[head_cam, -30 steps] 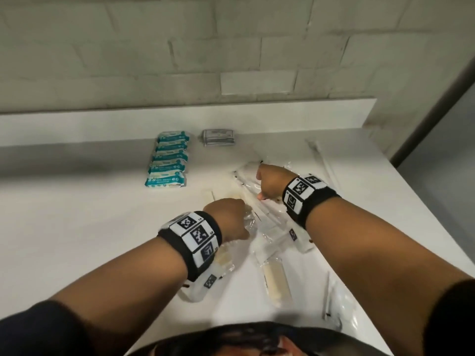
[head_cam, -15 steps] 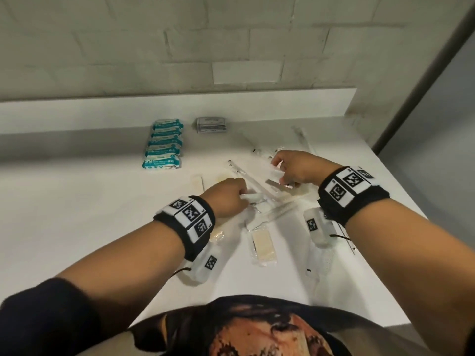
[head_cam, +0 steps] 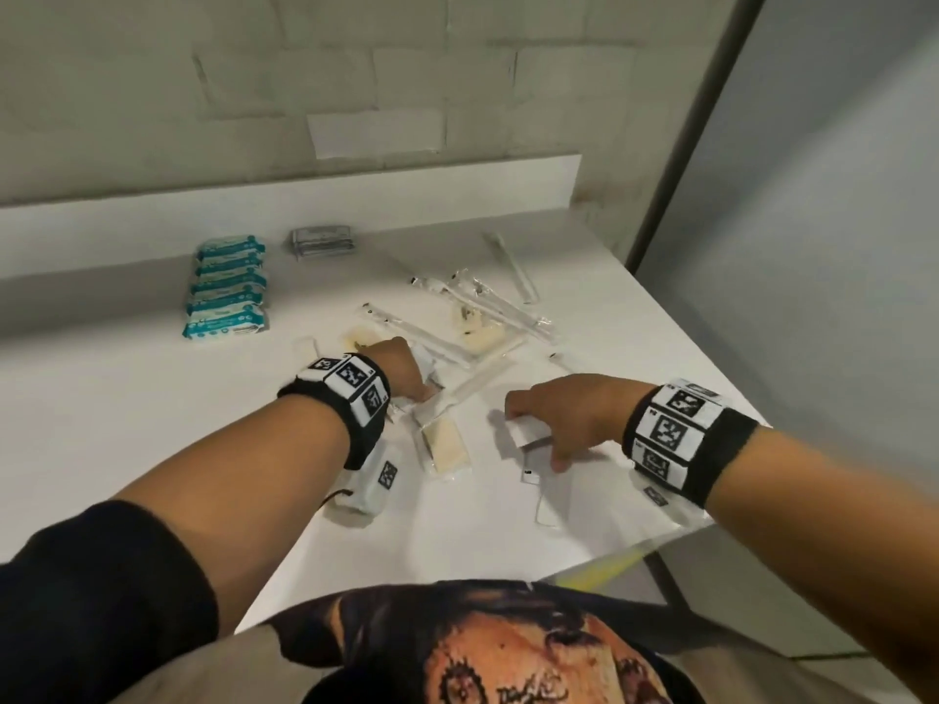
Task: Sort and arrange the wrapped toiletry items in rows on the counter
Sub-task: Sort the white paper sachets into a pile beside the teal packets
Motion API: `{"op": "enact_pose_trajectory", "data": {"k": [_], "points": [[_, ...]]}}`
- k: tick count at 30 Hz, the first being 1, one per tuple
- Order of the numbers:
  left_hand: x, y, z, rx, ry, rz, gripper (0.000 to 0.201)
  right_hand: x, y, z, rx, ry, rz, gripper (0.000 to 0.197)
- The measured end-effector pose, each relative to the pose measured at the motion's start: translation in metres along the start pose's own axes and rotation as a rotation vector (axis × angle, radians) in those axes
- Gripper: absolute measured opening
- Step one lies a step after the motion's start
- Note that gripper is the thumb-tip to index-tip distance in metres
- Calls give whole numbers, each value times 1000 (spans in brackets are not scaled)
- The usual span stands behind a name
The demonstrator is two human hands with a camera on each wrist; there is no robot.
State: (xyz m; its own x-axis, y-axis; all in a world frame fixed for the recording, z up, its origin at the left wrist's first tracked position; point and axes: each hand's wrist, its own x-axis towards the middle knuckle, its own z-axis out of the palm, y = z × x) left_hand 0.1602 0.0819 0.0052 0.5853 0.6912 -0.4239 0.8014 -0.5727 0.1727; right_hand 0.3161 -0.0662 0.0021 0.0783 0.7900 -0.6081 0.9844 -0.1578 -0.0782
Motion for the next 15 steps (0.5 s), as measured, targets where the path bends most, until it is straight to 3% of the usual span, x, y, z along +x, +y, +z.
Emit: {"op": "enact_pose_trajectory", "data": {"k": [4, 12, 15], "points": [[-6, 1, 11, 18, -70, 14, 49, 12, 2, 1, 5, 119, -1, 71], [-10, -7, 27, -47, -90, -48, 51, 35, 4, -8, -149, 172, 34, 62], [-13, -7, 28, -90, -72, -69, 51, 36, 12, -14, -162, 338, 14, 51]]}}
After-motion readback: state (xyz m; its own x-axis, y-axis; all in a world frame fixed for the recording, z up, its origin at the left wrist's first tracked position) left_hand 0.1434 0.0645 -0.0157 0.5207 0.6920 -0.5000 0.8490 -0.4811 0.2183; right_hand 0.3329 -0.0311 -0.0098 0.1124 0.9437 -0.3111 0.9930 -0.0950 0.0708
